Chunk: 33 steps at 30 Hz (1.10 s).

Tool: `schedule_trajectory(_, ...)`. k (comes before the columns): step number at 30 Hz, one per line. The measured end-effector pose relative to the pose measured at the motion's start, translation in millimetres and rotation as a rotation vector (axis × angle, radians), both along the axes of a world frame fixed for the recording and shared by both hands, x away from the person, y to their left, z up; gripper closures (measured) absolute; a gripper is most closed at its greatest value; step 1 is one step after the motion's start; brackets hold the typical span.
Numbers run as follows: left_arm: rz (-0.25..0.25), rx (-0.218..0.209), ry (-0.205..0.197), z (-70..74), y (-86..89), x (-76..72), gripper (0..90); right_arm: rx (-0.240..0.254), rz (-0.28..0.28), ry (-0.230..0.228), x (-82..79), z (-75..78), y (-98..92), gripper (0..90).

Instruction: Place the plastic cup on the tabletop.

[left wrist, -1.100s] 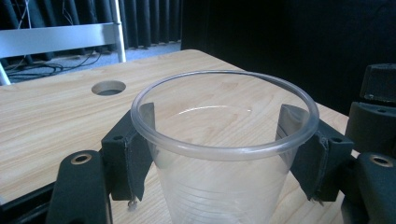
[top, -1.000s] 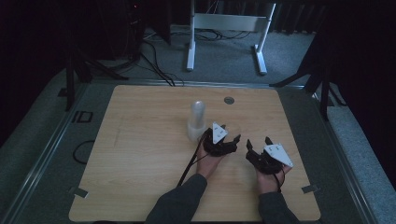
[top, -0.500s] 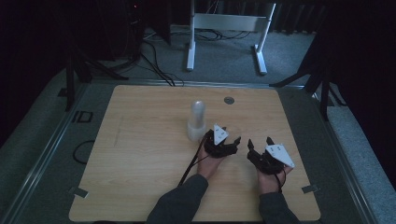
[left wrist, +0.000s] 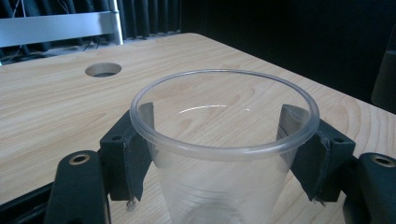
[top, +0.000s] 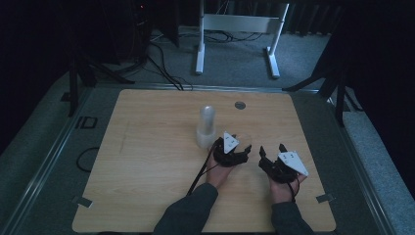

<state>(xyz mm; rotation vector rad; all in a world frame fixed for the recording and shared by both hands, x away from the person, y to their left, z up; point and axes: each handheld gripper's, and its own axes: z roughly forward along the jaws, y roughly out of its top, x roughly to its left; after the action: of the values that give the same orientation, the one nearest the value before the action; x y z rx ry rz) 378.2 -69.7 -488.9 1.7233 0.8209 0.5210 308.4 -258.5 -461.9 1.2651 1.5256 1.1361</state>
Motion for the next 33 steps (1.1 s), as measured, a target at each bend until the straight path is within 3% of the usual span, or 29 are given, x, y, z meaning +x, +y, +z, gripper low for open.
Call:
schedule_trajectory(15,-0.023,0.043,0.002,-2.9,-1.3,-6.5,25.0,-0.002,0.000,-0.001,-0.2,-0.1,0.0,28.6)
schedule_trajectory(23,-0.005,0.051,0.025,-3.2,-0.2,-5.8,17.5,-0.002,-0.001,-0.001,-0.2,-0.2,-0.1,28.6)
schedule_trajectory(33,-0.040,0.084,0.059,-3.8,2.0,-7.7,15.7,-0.001,-0.002,0.001,-0.2,-0.3,0.0,28.6)
